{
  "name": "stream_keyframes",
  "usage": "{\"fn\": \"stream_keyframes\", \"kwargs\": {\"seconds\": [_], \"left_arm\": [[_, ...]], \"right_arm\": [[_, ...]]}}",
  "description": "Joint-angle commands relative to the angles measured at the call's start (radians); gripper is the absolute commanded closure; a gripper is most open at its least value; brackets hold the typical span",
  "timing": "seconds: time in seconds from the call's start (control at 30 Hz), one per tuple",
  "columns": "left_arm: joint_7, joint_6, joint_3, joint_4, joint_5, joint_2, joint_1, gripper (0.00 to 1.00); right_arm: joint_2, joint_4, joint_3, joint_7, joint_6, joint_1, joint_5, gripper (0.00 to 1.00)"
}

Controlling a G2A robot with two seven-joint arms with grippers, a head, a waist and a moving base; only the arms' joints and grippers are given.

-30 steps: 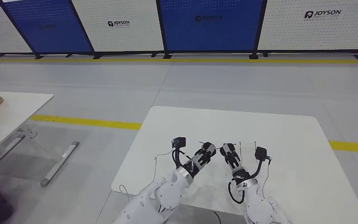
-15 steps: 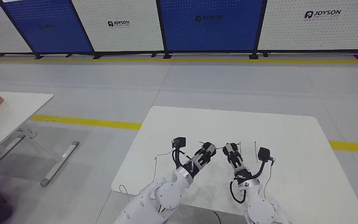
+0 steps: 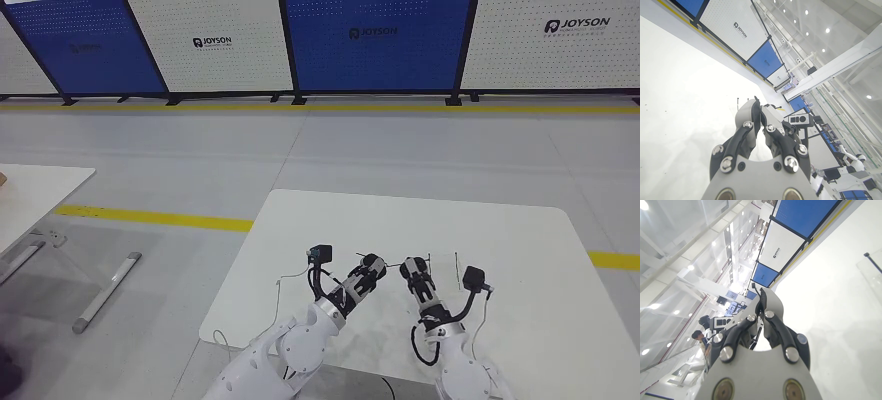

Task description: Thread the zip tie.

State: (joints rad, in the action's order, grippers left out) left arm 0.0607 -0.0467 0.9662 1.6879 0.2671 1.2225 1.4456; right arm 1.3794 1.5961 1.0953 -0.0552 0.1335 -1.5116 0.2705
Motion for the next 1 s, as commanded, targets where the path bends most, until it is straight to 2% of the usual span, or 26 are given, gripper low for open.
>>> {"fn": "stream_keyframes", "kwargs": {"seconds": [0.0, 0.1, 0.4, 0.67, 0.87, 0.93, 0.97], "left_arm": [[0.000, 0.000, 0.000, 0.000, 0.000, 0.000, 0.000, 1.00], [0.000, 0.000, 0.000, 0.000, 0.000, 0.000, 0.000, 1.00], [0.000, 0.000, 0.000, 0.000, 0.000, 0.000, 0.000, 1.00], [0.000, 0.000, 0.000, 0.000, 0.000, 0.000, 0.000, 1.00], [0.000, 0.000, 0.000, 0.000, 0.000, 0.000, 0.000, 1.00], [0.000, 0.000, 0.000, 0.000, 0.000, 0.000, 0.000, 1.00], [0.000, 0.000, 0.000, 0.000, 0.000, 0.000, 0.000, 1.00]], "right_arm": [[0.000, 0.001, 0.001, -0.002, -0.001, -0.001, 0.004, 0.92], [0.001, 0.001, 0.002, -0.004, -0.001, -0.003, 0.006, 0.87], [0.002, 0.001, 0.001, -0.001, 0.002, -0.008, 0.029, 0.88], [0.001, 0.001, -0.002, 0.022, 0.011, -0.011, 0.054, 0.76], [0.001, -0.001, -0.004, 0.018, 0.012, -0.016, 0.074, 0.87], [0.002, -0.001, -0.005, 0.016, 0.013, -0.016, 0.077, 0.98], [0.002, -0.001, -0.005, 0.014, 0.015, -0.017, 0.078, 1.00]]}}
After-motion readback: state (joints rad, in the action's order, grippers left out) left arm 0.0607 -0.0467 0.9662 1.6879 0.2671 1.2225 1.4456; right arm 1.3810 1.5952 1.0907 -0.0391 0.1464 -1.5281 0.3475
